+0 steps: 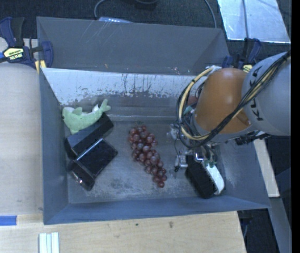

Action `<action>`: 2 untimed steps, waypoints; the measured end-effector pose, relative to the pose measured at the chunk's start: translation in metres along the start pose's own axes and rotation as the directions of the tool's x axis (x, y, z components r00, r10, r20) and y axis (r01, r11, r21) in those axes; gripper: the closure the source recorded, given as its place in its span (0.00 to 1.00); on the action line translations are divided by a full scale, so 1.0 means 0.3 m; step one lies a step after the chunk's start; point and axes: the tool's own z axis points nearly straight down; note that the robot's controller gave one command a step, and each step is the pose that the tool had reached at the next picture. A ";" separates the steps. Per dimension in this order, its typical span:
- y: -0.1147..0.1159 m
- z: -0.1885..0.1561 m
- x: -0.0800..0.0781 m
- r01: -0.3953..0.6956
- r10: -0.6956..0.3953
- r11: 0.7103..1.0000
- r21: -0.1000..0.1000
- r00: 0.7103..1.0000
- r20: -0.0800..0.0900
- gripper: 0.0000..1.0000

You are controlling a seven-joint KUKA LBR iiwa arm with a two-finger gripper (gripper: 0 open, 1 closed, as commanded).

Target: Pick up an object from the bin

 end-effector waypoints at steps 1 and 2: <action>0.072 0.119 -0.001 0.011 -0.011 1.000 0.000 1.000 -0.010 0.00; 0.112 0.020 0.032 -0.165 0.165 0.986 0.000 0.986 0.001 0.00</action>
Offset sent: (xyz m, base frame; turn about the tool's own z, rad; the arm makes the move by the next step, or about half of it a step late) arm -0.0115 0.0392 0.0012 0.1812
